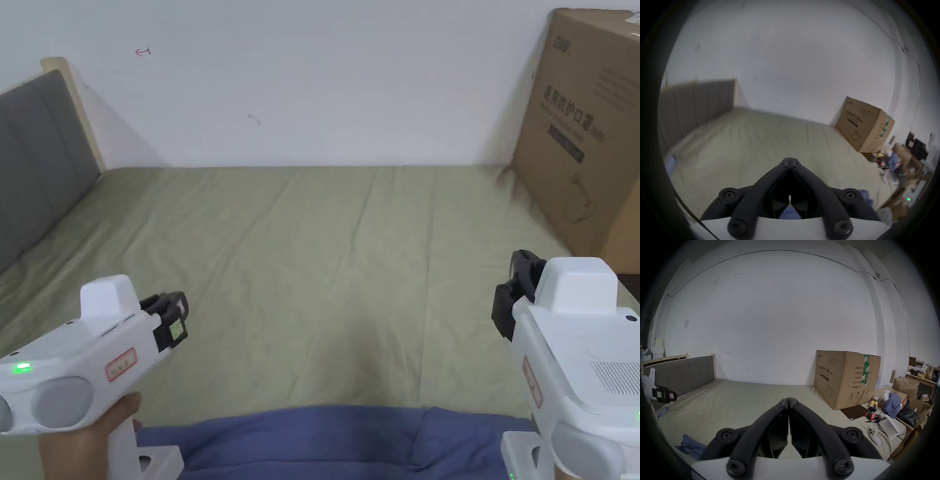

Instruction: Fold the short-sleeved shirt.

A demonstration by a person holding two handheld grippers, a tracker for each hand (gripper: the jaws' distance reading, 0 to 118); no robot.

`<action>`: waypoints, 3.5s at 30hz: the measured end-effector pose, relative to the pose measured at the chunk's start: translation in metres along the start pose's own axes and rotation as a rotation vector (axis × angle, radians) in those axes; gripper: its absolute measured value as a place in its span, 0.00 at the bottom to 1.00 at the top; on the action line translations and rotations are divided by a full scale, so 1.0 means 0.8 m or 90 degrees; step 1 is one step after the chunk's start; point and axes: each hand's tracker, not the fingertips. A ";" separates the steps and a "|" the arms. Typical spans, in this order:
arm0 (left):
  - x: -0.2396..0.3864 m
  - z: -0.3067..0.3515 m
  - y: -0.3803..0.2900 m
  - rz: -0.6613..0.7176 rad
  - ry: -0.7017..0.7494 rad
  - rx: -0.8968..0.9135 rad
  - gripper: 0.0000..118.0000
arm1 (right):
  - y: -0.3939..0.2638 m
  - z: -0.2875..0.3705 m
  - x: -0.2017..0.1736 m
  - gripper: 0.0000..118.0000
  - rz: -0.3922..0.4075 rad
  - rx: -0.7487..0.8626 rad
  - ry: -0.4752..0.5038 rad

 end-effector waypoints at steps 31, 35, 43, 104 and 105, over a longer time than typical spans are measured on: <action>-0.263 -0.115 -0.170 0.176 -0.031 -0.355 0.18 | -0.054 -0.082 -0.058 0.00 0.033 -0.099 0.023; -0.239 -0.114 -0.171 0.140 0.005 -0.347 0.04 | -0.051 -0.080 -0.053 0.00 0.027 -0.102 0.023; -0.232 -0.082 -0.114 0.096 0.047 -0.323 0.02 | -0.033 -0.071 -0.042 0.00 0.028 -0.079 0.024; 0.030 -0.053 -0.129 -0.152 0.068 -0.144 0.14 | -0.019 -0.016 0.052 0.00 0.008 -0.053 0.036; 0.026 -0.056 -0.137 -0.154 0.068 -0.148 0.00 | -0.018 -0.017 0.051 0.00 0.009 -0.052 0.037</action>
